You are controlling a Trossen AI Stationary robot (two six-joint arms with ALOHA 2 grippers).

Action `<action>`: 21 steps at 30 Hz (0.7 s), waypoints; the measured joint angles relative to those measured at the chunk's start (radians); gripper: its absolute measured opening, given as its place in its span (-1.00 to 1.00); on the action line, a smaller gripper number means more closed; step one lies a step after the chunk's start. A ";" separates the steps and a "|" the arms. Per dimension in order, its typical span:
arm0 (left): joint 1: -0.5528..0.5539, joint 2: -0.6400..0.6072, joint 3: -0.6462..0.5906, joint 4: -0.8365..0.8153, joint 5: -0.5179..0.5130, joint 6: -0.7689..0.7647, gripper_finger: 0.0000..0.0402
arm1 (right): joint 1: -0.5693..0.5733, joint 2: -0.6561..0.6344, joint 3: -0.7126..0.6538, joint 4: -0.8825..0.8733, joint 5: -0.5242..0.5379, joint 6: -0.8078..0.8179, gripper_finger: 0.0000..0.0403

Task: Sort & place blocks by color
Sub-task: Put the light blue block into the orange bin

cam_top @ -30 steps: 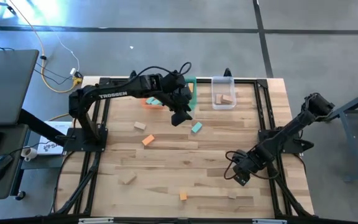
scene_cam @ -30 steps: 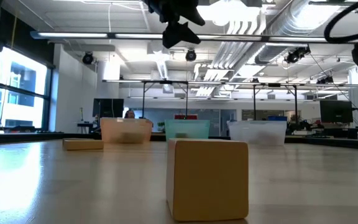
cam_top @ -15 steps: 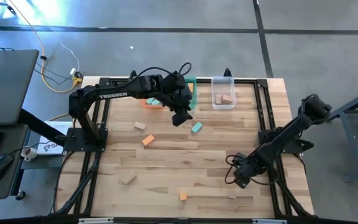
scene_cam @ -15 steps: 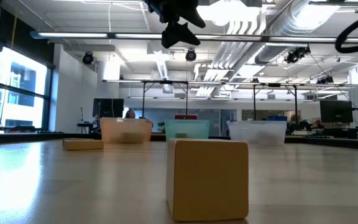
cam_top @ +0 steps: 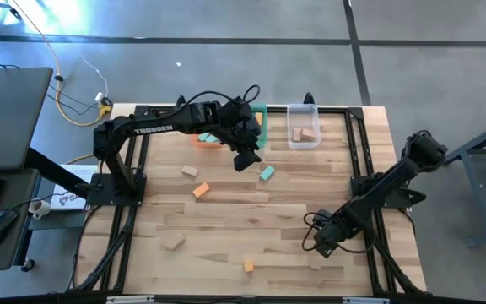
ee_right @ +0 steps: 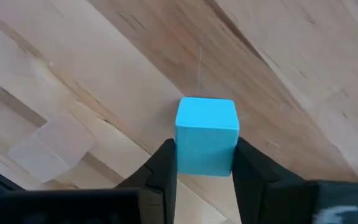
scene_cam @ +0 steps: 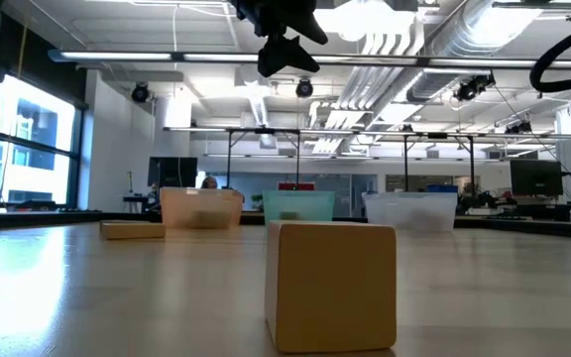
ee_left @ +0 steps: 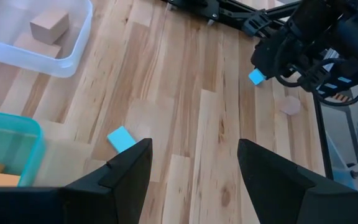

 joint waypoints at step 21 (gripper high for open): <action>0.156 -0.019 0.000 -0.012 0.013 0.117 0.12 | -0.155 -0.164 0.013 0.104 0.184 -0.003 -0.56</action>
